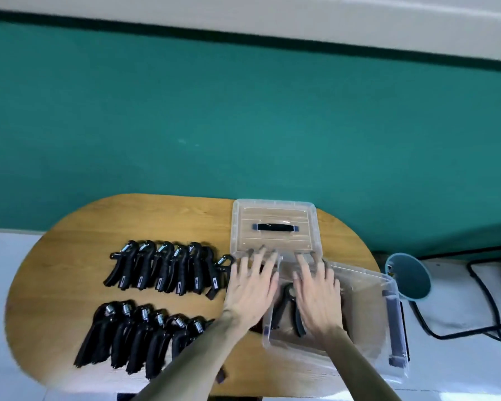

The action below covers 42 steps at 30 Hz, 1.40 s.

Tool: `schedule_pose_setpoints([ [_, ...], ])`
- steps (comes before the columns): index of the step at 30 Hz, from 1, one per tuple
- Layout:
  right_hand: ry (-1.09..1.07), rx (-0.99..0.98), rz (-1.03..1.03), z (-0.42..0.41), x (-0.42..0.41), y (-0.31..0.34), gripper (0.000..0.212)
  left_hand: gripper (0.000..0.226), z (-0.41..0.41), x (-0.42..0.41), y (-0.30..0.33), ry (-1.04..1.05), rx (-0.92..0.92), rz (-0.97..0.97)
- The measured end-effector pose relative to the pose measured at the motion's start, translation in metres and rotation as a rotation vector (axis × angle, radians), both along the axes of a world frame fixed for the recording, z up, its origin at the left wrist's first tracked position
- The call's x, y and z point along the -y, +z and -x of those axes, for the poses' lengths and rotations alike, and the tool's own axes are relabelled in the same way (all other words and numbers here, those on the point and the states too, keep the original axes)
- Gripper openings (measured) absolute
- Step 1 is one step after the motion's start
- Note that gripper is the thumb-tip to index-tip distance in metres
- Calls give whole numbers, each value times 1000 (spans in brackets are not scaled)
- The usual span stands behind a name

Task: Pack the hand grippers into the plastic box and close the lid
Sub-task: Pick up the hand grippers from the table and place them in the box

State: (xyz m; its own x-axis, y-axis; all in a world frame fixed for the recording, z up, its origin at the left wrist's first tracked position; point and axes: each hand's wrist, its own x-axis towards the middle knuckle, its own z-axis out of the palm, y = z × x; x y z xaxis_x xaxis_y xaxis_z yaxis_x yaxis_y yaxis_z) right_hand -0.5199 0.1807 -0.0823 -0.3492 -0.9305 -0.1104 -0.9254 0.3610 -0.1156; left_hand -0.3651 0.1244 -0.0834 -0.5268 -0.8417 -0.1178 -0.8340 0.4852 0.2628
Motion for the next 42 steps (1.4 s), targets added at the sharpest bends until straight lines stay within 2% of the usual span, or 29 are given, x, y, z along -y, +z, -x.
schedule_pose_setpoints([
  [10,205,28,-8,-179,58,16,48,56,-189,44,6,193,10,-76],
  [18,228,17,-105,-298,95,-26,50,60,-320,41,-38,327,59,-202],
  [22,290,25,-160,-336,117,-63,50,62,-370,22,-88,424,77,-262],
  [26,368,57,-188,-365,145,-105,50,65,-397,5,-138,469,63,-373],
  [31,416,52,-180,-403,180,-150,56,70,-406,-11,-188,454,-7,-406],
  [42,294,-51,-223,-472,217,-209,81,79,-411,-7,-219,447,-118,-277],
])
